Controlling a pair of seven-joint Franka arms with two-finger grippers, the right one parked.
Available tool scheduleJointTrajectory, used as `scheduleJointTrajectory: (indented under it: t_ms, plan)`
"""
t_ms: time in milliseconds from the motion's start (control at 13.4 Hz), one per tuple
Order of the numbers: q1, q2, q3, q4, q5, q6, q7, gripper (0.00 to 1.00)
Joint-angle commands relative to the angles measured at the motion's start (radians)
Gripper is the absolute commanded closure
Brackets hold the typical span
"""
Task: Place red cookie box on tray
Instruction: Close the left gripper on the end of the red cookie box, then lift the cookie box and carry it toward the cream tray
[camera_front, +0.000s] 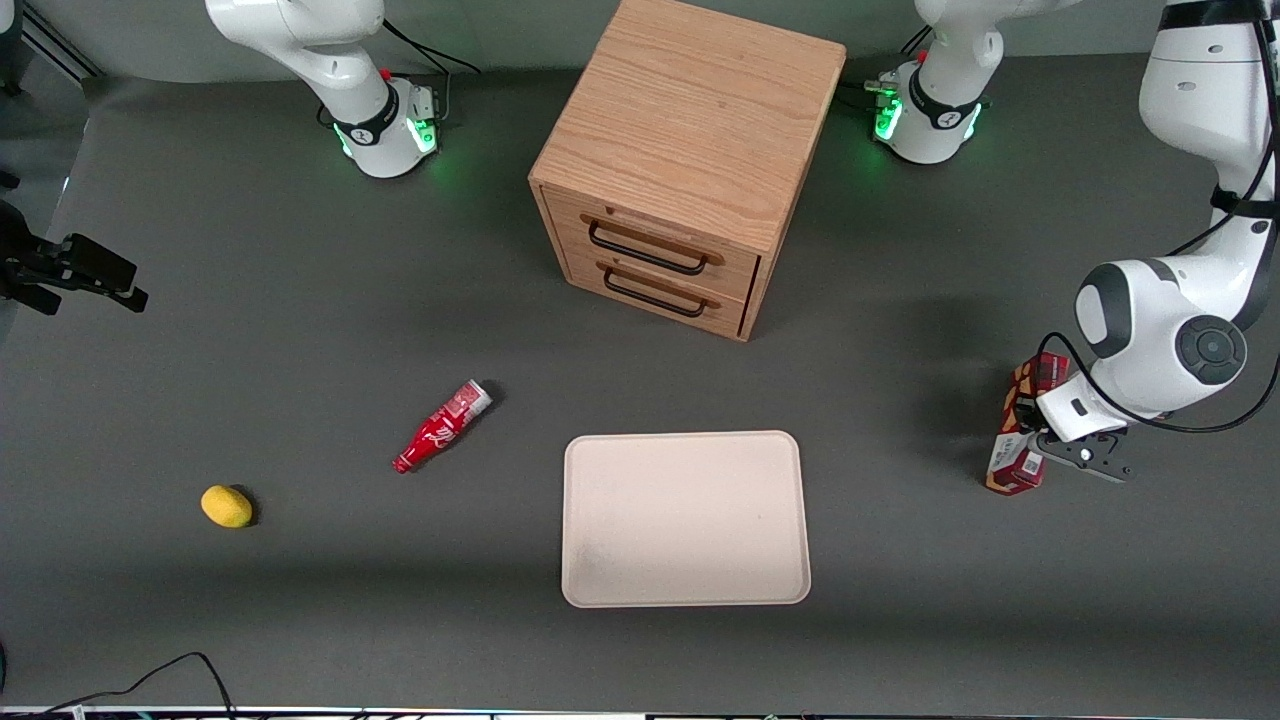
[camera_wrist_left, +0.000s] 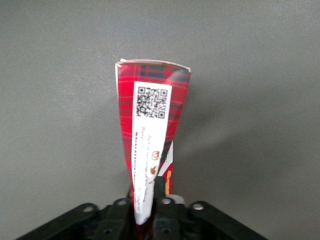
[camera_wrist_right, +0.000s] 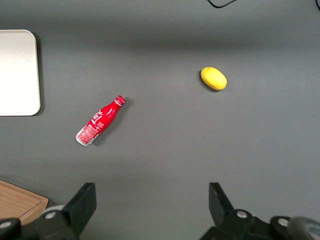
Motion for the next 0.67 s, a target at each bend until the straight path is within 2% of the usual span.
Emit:
scheduleJointTrajectory:
  t_ms: [0, 299, 448, 597]
  plan:
    - [-0.008, -0.021, 0.006, -0.009, -0.009, -0.009, 0.014, 1.00]
    - [-0.014, -0.067, 0.000, 0.004, -0.009, -0.061, 0.005, 1.00]
    - [-0.025, -0.139, -0.005, 0.062, -0.009, -0.236, -0.013, 1.00]
    - [-0.038, -0.184, -0.005, 0.202, -0.007, -0.488, -0.031, 1.00]
